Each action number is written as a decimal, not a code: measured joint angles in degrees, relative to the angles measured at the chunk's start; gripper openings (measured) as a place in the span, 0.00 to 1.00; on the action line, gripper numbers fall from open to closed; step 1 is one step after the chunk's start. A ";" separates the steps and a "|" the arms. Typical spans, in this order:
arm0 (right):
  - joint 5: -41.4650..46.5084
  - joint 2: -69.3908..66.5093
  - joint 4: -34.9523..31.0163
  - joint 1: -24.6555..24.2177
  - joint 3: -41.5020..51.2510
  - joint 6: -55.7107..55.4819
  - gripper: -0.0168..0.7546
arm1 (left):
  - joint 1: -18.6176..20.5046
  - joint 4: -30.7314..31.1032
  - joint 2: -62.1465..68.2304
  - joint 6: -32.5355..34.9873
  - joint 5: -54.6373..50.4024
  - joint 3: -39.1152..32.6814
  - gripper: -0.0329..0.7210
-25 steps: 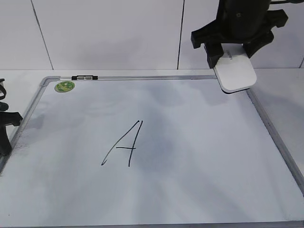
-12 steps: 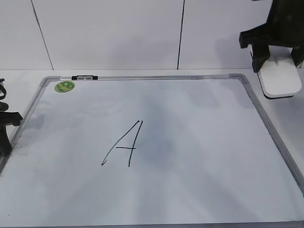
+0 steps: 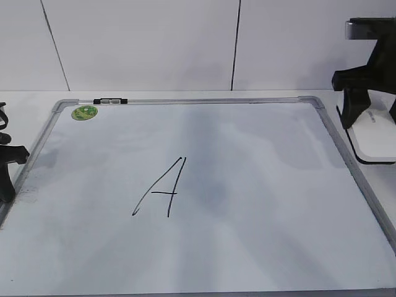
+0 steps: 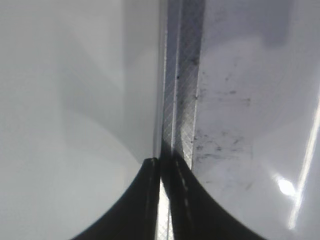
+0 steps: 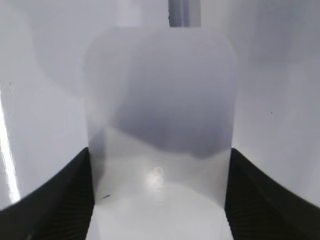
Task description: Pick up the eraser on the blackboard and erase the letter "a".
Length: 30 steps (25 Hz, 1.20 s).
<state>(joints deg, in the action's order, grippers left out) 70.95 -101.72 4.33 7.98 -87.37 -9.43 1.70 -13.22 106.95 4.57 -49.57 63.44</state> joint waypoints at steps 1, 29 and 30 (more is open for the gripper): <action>0.00 -0.39 -0.34 -0.24 0.00 0.57 0.70 | 0.00 0.00 0.00 0.00 0.00 0.00 0.09; -1.13 -13.84 -3.35 -0.36 0.00 2.90 0.70 | 0.00 -0.21 0.00 0.09 0.00 0.00 0.09; -1.13 -13.84 -3.35 -0.36 0.00 2.90 0.70 | 0.00 -0.21 0.00 0.09 0.00 0.00 0.09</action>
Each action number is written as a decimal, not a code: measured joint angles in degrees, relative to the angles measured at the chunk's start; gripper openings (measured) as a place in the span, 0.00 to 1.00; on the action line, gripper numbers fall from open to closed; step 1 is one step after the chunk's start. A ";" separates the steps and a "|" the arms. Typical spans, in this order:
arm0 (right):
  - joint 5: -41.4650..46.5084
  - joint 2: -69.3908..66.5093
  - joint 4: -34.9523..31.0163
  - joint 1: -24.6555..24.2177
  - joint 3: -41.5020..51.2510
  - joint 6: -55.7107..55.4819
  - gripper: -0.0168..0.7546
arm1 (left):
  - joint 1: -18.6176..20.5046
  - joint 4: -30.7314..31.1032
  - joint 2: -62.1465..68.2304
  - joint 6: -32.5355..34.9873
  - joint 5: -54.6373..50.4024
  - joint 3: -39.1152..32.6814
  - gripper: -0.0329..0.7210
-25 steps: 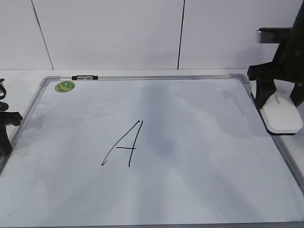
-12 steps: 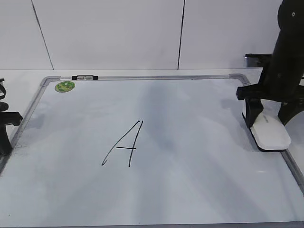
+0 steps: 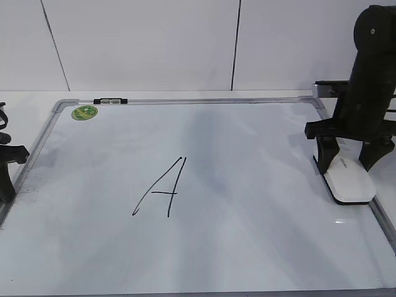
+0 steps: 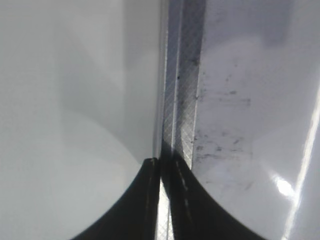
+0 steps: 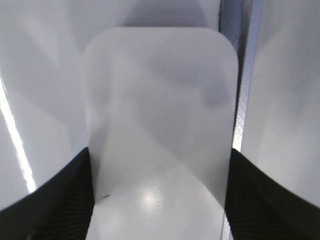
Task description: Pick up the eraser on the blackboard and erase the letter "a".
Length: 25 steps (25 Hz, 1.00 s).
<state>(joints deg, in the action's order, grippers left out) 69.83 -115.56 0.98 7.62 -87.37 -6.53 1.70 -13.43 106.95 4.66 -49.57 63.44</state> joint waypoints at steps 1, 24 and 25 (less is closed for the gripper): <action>0.00 0.00 0.00 0.00 0.00 0.00 0.70 | 0.00 0.00 0.00 0.00 0.00 0.00 0.09; -3.12 0.00 -0.21 0.00 0.00 0.00 0.70 | 0.00 -0.19 0.00 0.00 0.00 0.00 0.10; -3.16 0.00 -0.21 0.00 0.00 0.00 0.70 | 0.00 -0.19 0.00 0.00 0.00 0.00 0.10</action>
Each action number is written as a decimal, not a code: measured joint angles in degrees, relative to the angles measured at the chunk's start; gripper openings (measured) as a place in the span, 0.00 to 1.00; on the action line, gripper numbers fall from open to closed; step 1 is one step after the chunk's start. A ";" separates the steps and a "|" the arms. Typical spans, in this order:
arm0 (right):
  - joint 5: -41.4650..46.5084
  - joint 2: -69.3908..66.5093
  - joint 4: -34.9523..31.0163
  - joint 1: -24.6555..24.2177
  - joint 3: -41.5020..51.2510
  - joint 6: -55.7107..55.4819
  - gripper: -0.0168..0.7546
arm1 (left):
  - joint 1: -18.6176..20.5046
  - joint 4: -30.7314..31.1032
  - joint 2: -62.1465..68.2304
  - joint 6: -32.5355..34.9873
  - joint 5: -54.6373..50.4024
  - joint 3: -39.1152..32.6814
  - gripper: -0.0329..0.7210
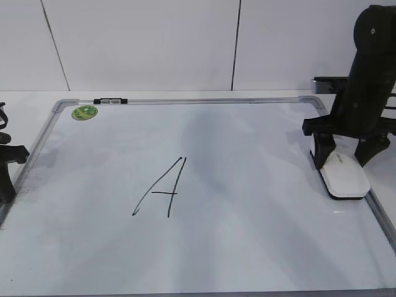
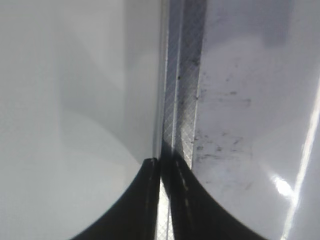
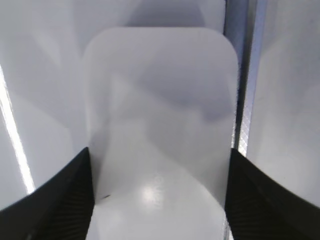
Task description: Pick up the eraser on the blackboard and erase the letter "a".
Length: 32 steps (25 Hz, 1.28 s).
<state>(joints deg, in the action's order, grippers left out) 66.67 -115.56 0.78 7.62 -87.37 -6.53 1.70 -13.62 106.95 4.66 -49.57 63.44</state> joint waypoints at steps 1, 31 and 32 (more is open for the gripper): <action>0.00 0.00 0.00 0.00 0.00 0.00 0.70 | 0.00 0.00 0.00 0.00 0.00 0.00 0.10; 2.21 -1.71 0.21 0.00 -2.78 1.50 0.89 | 0.00 -0.13 0.00 0.00 0.00 0.00 0.10; 2.35 -1.71 0.22 0.00 -4.08 1.50 0.89 | 0.00 -0.13 0.00 0.00 0.00 0.00 0.10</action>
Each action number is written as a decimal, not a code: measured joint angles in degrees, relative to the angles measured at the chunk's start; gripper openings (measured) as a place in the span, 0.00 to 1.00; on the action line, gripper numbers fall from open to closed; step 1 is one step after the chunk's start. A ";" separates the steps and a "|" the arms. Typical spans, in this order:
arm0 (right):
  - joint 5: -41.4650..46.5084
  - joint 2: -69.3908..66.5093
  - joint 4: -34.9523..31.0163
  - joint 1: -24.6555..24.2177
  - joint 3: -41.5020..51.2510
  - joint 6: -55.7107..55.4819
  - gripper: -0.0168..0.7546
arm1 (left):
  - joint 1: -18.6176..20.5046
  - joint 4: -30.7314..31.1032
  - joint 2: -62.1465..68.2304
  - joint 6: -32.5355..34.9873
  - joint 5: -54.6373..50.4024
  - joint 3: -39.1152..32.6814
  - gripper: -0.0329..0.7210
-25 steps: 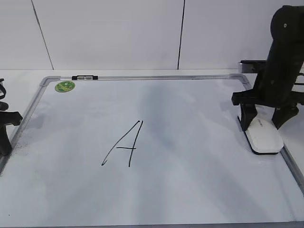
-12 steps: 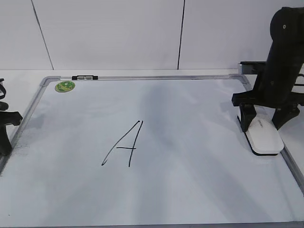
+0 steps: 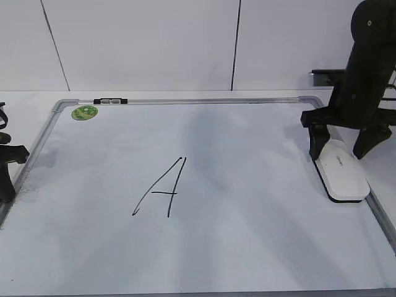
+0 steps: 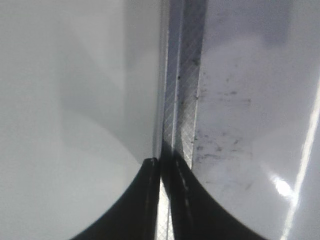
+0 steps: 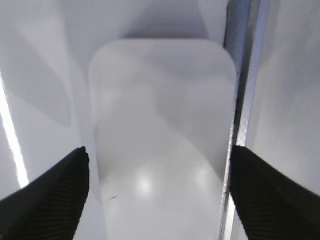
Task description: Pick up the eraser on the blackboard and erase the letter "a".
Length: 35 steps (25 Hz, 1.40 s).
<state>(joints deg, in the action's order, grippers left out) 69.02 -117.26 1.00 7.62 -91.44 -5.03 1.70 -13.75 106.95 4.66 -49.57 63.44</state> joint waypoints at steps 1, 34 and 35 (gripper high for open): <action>0.14 0.00 0.10 0.00 -1.31 0.00 0.89 | 0.00 0.00 0.00 0.00 0.00 0.00 0.10; 2.35 30.17 -2.84 0.00 -4.96 -1.44 0.71 | -0.73 -2.25 -36.88 -0.10 -10.06 -0.10 0.52; 2.35 31.95 -2.97 0.00 -4.65 -1.46 0.71 | -1.25 -2.14 -38.45 -0.10 -10.81 -0.10 0.52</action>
<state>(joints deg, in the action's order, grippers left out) 71.36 -85.31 -1.97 7.62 -96.09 -6.49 0.45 -15.90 68.50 4.56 -60.38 63.33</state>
